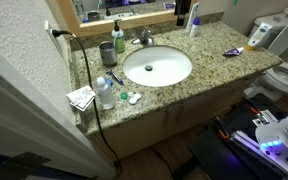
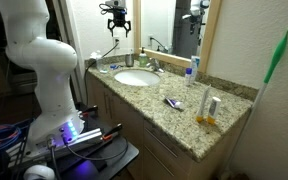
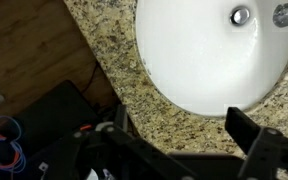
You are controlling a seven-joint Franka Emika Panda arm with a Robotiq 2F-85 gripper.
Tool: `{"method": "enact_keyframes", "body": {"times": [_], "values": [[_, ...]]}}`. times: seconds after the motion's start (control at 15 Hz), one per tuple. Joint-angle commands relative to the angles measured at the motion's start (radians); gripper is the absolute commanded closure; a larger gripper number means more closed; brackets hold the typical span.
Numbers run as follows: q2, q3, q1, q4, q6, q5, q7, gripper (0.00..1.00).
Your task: Move the silver cup to the left side of the counter, move the small blue object and then the toothpaste to the left side of the counter as well
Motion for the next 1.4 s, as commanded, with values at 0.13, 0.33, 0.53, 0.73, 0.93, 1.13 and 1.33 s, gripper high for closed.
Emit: {"method": "enact_keyframes", "body": {"times": [0.13, 0.33, 0.53, 0.73, 0.93, 1.13, 1.33], "values": [[0.079, 0.078, -0.095, 0.051, -0.033, -0.073, -0.026, 0.0], [0.027, 0.035, -0.165, -0.046, -0.006, -0.111, -0.094, 0.0], [-0.039, -0.024, -0.256, -0.154, 0.037, -0.085, -0.202, 0.0], [-0.094, -0.094, -0.347, -0.25, 0.079, -0.033, -0.35, 0.0], [-0.056, -0.092, -0.371, -0.2, 0.036, -0.032, -0.338, 0.0], [-0.072, -0.099, -0.386, -0.221, 0.039, -0.017, -0.357, 0.0], [-0.037, -0.112, -0.387, -0.208, 0.053, 0.003, -0.571, 0.0]]}}
